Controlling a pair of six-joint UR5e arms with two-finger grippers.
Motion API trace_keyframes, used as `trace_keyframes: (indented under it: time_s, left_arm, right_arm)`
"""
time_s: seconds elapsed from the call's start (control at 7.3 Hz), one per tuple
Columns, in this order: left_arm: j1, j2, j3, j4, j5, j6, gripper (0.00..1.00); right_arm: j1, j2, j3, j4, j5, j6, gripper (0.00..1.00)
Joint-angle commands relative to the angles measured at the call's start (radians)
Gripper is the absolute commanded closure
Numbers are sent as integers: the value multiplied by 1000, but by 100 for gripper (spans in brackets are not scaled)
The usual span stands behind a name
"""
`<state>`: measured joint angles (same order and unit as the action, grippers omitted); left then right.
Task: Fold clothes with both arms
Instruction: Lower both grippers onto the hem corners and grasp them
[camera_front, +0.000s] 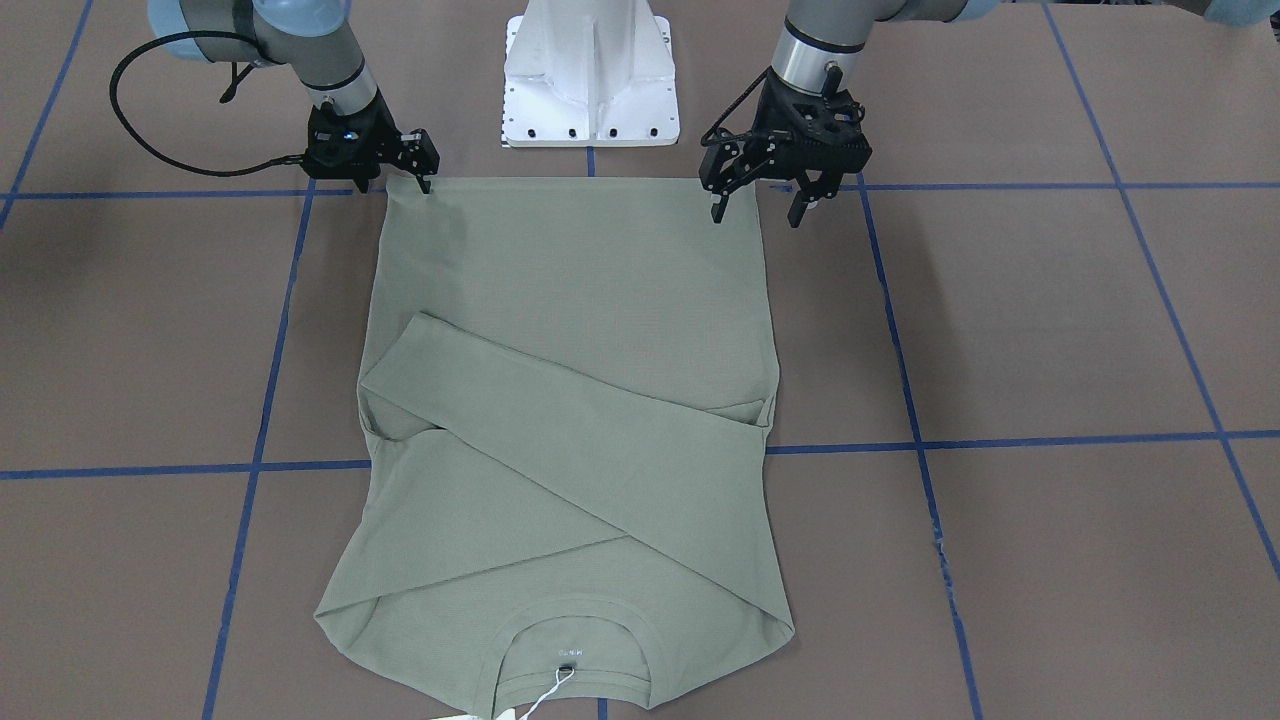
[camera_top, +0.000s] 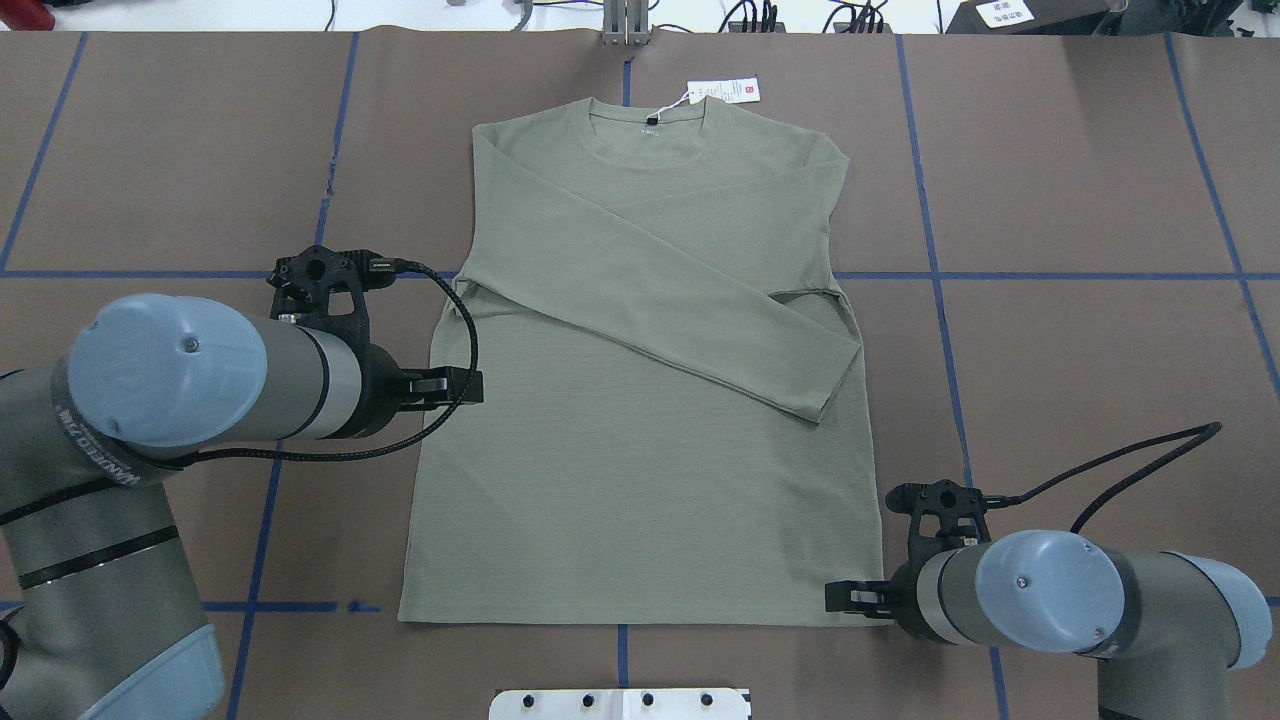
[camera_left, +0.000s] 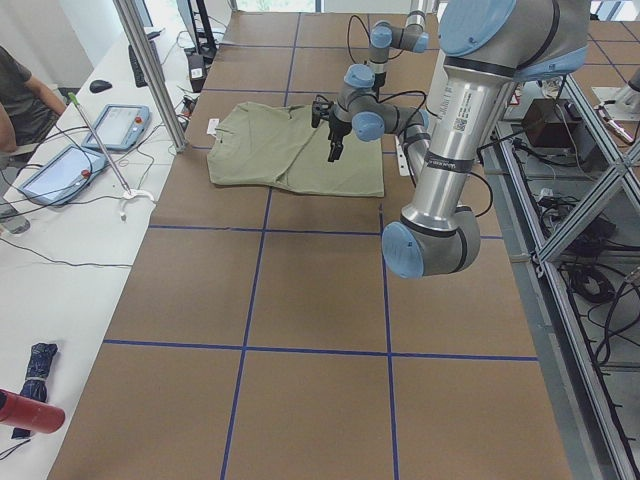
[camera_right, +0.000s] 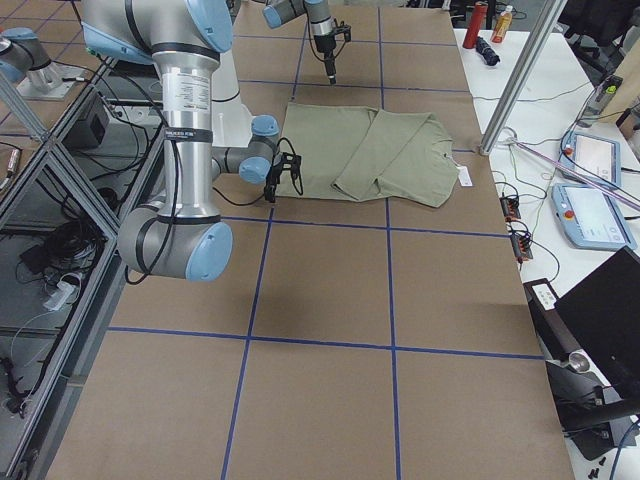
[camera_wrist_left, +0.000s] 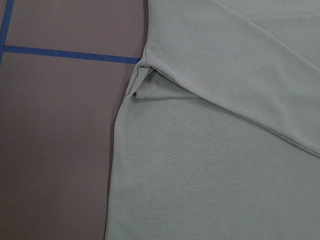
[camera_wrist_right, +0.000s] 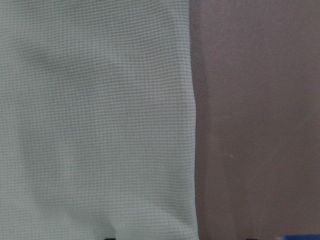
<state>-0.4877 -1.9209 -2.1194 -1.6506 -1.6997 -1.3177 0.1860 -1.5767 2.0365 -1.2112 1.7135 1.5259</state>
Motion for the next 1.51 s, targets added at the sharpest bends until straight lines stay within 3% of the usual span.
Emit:
trace_keyframes:
  time_s: [0.0,0.14,0.27,1.37]
  left_arm:
    - [0,5,-5,0,0,0,0]
    - [0,8,-10,0,0,0,0]
    - [0,8,-10,6,0,0,0]
    - [0,8,-14,14,2,-2,0]
  right_arm:
    - [-5,1,-4,-1,6,0,34]
    - [-4,1,-2,-1,11,0,64]
    - [-2,1,2,-1,21,0,82]
    - [3,0,36,1,23,0,100]
